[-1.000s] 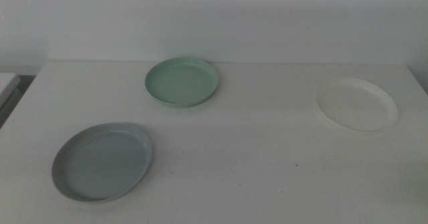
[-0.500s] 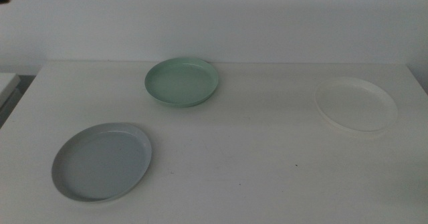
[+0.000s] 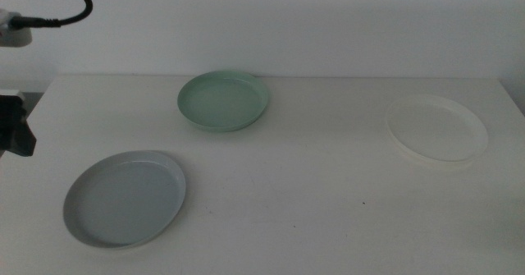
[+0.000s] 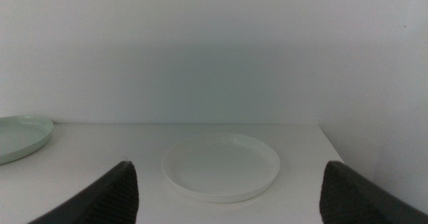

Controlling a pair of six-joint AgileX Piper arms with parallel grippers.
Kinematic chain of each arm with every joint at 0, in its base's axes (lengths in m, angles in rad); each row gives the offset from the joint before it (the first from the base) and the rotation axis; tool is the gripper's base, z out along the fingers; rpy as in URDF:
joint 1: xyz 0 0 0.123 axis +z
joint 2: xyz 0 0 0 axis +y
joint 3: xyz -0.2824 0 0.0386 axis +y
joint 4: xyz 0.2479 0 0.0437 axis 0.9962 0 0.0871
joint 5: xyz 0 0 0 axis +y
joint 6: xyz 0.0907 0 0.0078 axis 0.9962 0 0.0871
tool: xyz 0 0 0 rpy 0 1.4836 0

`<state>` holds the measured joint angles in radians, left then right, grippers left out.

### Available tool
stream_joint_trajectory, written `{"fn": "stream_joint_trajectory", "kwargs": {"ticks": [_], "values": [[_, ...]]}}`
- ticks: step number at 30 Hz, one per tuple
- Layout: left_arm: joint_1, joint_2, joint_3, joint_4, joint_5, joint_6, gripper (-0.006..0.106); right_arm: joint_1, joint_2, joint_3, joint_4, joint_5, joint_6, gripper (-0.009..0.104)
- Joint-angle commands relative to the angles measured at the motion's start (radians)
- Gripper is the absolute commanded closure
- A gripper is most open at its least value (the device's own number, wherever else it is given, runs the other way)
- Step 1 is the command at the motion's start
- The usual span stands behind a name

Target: Stack the three bowls on top of each other.

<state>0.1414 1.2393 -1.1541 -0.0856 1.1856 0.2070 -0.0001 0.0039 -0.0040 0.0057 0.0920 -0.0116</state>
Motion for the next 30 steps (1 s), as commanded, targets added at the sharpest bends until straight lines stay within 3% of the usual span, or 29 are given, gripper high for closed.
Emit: {"fn": "stream_joint_trajectory", "kwargs": {"ticks": [1,8,18,30], "values": [[0.035,0.047,-0.009,-0.034,-0.044,0.064,0.007,-0.009,-0.004,0.004,0.000,-0.008,-0.008,0.002],[0.047,0.214,-0.009,-0.046,-0.170,0.110,0.007,-0.009,-0.004,0.004,0.000,-0.008,-0.008,0.002],[0.047,0.477,-0.009,-0.159,-0.292,0.208,0.007,-0.009,-0.004,0.004,0.000,-0.008,-0.008,0.002],[0.047,0.632,-0.005,-0.156,-0.330,0.208,0.009,-0.009,-0.004,0.004,0.000,-0.008,-0.008,0.002]]}}
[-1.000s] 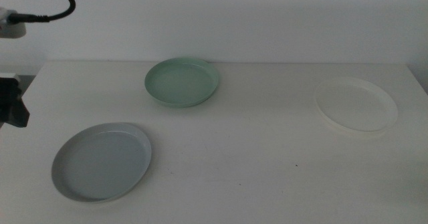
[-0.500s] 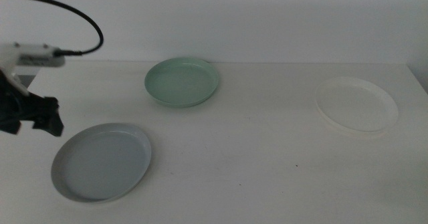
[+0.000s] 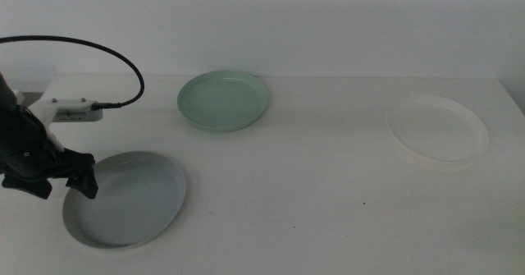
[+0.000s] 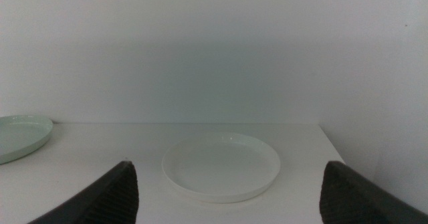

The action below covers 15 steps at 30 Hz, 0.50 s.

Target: Stack the three bowls on top of each other.

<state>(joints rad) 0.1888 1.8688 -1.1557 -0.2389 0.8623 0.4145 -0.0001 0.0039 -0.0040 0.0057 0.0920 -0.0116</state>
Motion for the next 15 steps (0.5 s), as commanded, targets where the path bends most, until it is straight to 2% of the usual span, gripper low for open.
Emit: {"fn": "stream_joint_trajectory", "kwargs": {"ticks": [1,10,14,15], "values": [[0.000,0.011,-0.004,-0.003,-0.007,0.000,0.010,-0.009,-0.004,0.004,0.000,-0.008,-0.008,0.002],[0.000,0.054,0.000,-0.008,-0.013,0.000,0.028,-0.009,-0.004,0.004,0.000,-0.008,-0.008,0.002],[0.000,0.060,0.004,-0.006,-0.004,0.000,0.045,-0.009,-0.004,0.004,0.000,-0.008,-0.008,0.002],[0.000,0.060,0.004,-0.006,-0.004,0.000,0.053,-0.009,-0.004,0.004,0.000,-0.008,-0.008,0.002]]}}
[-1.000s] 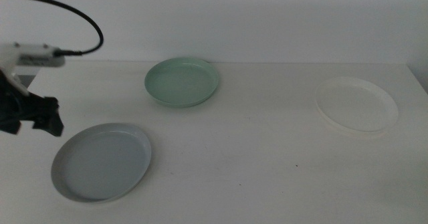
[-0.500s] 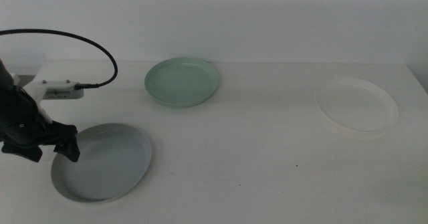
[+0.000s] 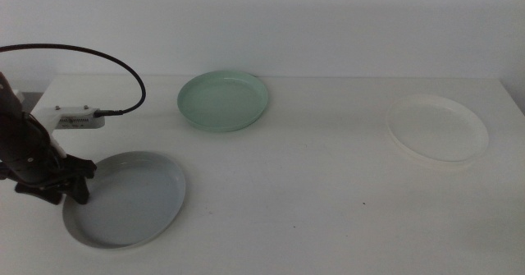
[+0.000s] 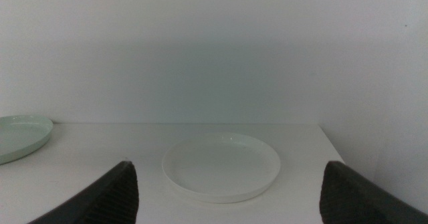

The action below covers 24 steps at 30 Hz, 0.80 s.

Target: Stack the three bowls on top of each other.

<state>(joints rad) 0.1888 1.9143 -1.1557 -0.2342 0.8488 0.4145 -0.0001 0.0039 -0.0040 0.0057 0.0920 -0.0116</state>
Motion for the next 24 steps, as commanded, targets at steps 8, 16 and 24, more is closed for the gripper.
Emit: {"fn": "stream_joint_trajectory", "kwargs": {"ticks": [8,16,24], "values": [[0.000,0.005,0.004,-0.043,0.041,0.000,0.102,-0.009,-0.004,0.004,0.000,-0.008,-0.008,0.002],[-0.077,-0.138,-0.025,-0.083,0.088,-0.048,0.102,-0.009,-0.004,0.004,0.000,-0.008,-0.008,0.002],[-0.347,-0.084,-0.229,-0.093,0.126,-0.214,0.102,-0.009,-0.004,0.004,0.000,-0.008,-0.008,0.002]]}}
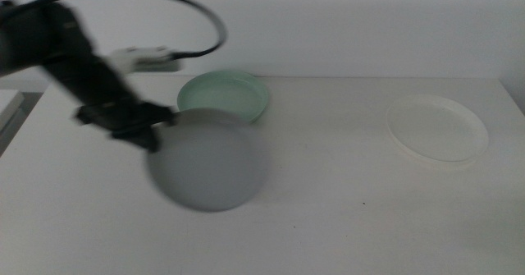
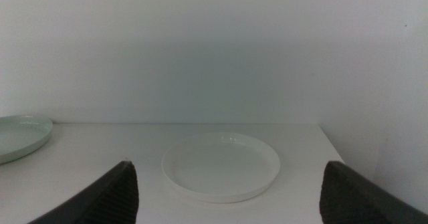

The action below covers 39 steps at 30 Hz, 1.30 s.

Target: Stack the three bowls on top of each other.

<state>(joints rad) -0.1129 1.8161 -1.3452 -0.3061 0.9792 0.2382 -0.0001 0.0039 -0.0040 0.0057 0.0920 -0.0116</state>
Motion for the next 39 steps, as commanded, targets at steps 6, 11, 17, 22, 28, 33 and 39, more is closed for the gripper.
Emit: {"fn": "stream_joint_trajectory", "kwargs": {"ticks": [6,11,17,22,28,33,39], "values": [[-0.198,0.153,-0.212,-0.018,0.020,-0.146,0.102,-0.009,-0.004,0.004,0.000,-0.008,-0.008,0.002],[-0.261,0.261,-0.331,-0.018,0.043,-0.176,0.102,-0.009,-0.004,0.004,0.000,-0.008,-0.008,0.002],[-0.271,0.311,-0.354,-0.044,0.036,-0.187,0.102,-0.009,-0.004,0.004,0.000,-0.008,-0.008,0.002],[-0.271,0.332,-0.354,-0.038,-0.009,-0.184,0.102,-0.009,-0.004,0.004,0.000,-0.008,-0.008,0.002],[-0.267,0.358,-0.354,-0.033,-0.027,-0.184,0.102,-0.009,-0.004,0.004,0.000,-0.008,-0.008,0.002],[-0.267,0.361,-0.353,-0.026,-0.043,-0.175,0.102,-0.009,-0.004,0.004,0.000,-0.008,-0.008,0.002],[-0.265,0.361,-0.353,-0.028,-0.039,-0.175,0.083,-0.009,-0.004,0.004,0.000,-0.008,-0.008,0.002]]}}
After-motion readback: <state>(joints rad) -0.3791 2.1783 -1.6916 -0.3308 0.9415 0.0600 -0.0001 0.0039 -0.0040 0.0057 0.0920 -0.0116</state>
